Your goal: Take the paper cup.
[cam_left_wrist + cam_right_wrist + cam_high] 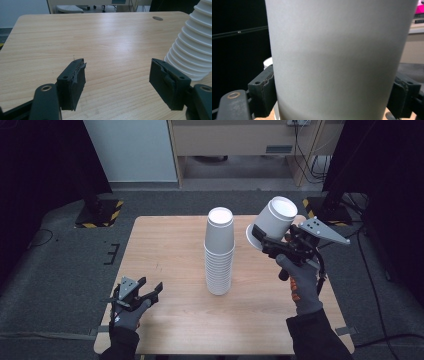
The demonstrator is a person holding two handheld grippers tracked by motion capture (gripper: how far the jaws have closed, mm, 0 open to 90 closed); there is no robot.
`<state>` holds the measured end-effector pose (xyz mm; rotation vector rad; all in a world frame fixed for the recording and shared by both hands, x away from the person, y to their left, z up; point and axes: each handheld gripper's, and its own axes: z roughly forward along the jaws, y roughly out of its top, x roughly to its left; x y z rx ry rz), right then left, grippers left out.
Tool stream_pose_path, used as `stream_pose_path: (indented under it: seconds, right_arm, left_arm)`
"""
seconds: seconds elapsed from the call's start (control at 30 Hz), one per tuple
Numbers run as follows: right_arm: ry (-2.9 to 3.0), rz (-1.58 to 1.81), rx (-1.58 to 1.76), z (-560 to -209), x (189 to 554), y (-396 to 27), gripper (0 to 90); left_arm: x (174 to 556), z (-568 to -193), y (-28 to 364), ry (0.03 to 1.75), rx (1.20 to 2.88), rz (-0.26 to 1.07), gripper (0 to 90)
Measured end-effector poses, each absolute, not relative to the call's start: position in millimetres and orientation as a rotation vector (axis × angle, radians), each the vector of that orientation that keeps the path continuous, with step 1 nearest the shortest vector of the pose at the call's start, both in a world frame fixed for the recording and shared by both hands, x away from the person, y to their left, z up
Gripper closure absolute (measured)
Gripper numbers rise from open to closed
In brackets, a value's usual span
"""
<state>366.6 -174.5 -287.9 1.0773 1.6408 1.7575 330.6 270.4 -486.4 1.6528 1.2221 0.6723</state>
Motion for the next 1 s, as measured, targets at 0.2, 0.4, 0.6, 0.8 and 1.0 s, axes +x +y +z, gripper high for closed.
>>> stream_pose_path:
  seconds: [0.2, 0.4, 0.6, 0.8, 1.0]
  right_arm:
    - [1.642, 1.76, 1.116, -304, 362, -184, 14.4]
    - [1.643, 1.765, 1.153, -319, 357, -191, 14.5]
    - [1.636, 1.771, 1.186, -333, 353, -198, 14.5]
    - [1.647, 1.77, 1.222, -348, 350, -205, 14.5]
    - [1.64, 1.791, 1.259, -364, 345, -212, 14.5]
  left_arm:
    - [330, -487, 269, 1.215, 1.654, 0.679, 27.6]
    - [330, -487, 268, 1.213, 1.655, 0.679, 27.2]
    - [330, -486, 265, 1.203, 1.657, 0.676, 27.2]
    - [329, -485, 263, 1.197, 1.654, 0.677, 27.2]
    - [328, -483, 257, 1.177, 1.651, 0.673, 27.2]
